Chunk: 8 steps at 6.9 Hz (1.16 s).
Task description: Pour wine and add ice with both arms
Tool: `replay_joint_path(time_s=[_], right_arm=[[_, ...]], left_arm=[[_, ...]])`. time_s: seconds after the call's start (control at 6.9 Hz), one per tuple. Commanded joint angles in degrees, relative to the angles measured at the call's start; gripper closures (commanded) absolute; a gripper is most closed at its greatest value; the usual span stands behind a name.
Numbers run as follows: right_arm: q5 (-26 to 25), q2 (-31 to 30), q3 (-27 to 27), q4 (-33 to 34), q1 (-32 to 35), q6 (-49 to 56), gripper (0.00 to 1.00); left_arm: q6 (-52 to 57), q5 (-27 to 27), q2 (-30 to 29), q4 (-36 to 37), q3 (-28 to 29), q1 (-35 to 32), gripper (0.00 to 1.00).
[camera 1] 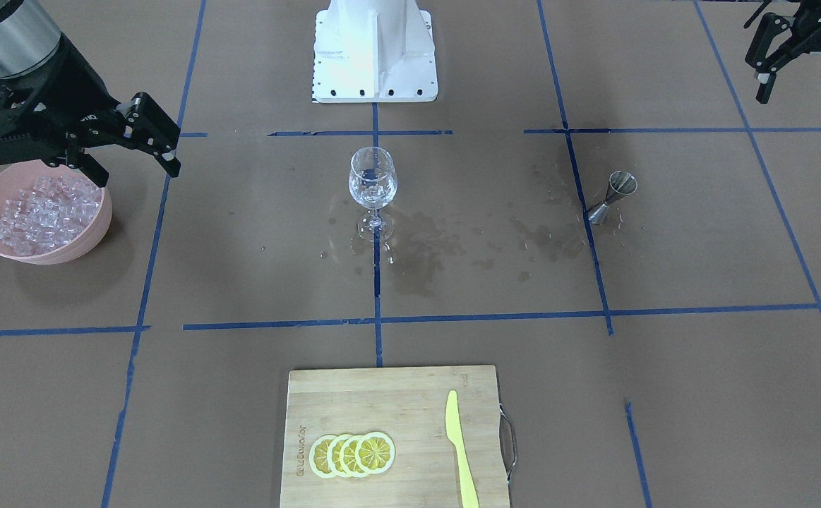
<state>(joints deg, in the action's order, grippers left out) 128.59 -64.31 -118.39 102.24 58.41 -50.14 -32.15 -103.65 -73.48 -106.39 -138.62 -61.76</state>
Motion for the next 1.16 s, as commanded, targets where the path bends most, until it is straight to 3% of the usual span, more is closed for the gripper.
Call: replay_joint_path(time_s=[0.0, 0.29, 1.01], right_arm=[[0.3, -2.0, 0.5, 4.2, 4.1, 9.9, 0.0], [0.2, -7.5, 2.0, 8.3, 10.7, 28.9, 0.0], [0.3, -15.1, 17.5, 8.3, 29.4, 62.5, 0.0]], left_arm=[[0.2, 0.0, 0.0, 0.0, 0.1, 0.0, 0.0], [0.2, -0.3, 0.0, 0.0, 0.0, 0.0, 0.0], [0.2, -0.5, -0.2, 0.0, 0.3, -0.2, 0.0]])
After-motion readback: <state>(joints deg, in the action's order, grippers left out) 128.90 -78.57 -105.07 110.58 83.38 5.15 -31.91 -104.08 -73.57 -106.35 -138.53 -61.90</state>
